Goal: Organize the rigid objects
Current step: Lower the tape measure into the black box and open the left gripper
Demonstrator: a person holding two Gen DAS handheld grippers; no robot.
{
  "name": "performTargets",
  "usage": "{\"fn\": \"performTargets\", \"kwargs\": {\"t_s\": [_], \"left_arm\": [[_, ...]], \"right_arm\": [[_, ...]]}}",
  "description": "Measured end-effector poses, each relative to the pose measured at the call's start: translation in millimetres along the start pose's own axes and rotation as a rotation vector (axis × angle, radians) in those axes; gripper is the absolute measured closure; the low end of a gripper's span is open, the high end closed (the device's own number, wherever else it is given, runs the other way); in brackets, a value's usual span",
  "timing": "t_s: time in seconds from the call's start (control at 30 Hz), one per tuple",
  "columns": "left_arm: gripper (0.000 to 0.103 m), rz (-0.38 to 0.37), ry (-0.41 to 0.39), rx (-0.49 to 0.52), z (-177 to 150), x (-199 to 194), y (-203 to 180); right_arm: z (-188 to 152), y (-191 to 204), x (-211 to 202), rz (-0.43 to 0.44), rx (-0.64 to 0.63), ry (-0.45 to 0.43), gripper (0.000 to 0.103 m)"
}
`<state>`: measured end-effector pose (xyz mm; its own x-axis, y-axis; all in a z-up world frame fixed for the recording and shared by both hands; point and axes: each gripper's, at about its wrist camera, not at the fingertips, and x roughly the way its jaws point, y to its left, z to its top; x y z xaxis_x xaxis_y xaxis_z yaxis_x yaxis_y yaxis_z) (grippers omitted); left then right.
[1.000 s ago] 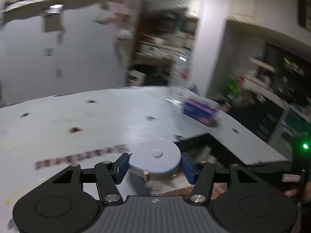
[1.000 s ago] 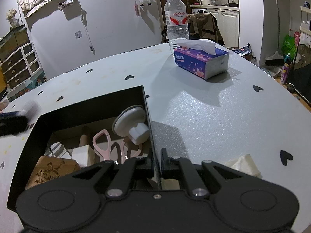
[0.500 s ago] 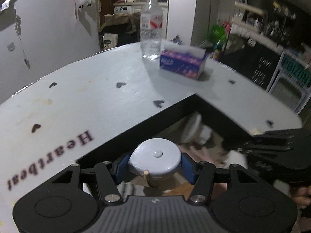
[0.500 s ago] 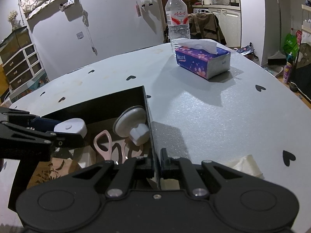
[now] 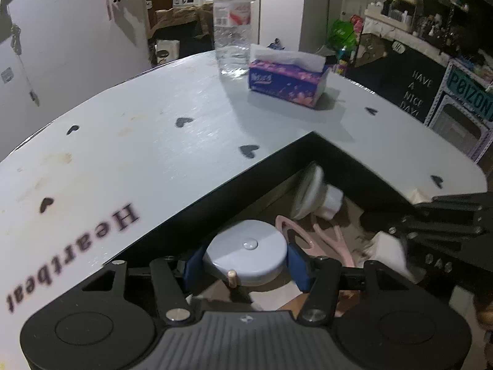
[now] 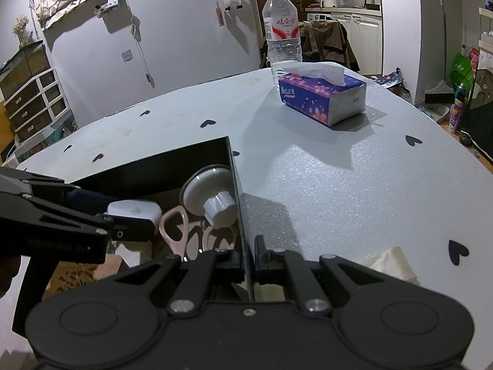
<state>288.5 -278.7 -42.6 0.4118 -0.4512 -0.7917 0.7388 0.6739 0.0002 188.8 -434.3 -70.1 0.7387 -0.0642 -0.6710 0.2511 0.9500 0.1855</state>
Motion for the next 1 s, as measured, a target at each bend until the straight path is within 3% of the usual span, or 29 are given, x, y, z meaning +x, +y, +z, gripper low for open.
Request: {"fn": "performTargets", "kwargs": {"t_s": [0.03, 0.1, 0.17, 0.67, 1.0], "left_arm": [[0.044, -0.006, -0.003, -0.004, 0, 0, 0], [0.028, -0.013, -0.006, -0.021, 0, -1, 2], [0.023, -0.004, -0.015, -0.024, -1, -4, 2], [0.02, -0.023, -0.026, -0.073, -4, -20, 6], [0.0, -0.017, -0.105, -0.132, -16, -57, 10]], "right_arm": [[0, 0, 0, 0.0, 0.0, 0.0, 0.097], [0, 0, 0, 0.0, 0.0, 0.0, 0.097], [0, 0, 0, -0.001, 0.0, 0.0, 0.097], [1, 2, -1, -0.011, -0.009, 0.003, 0.097], [1, 2, -1, -0.014, -0.016, 0.003, 0.097]]}}
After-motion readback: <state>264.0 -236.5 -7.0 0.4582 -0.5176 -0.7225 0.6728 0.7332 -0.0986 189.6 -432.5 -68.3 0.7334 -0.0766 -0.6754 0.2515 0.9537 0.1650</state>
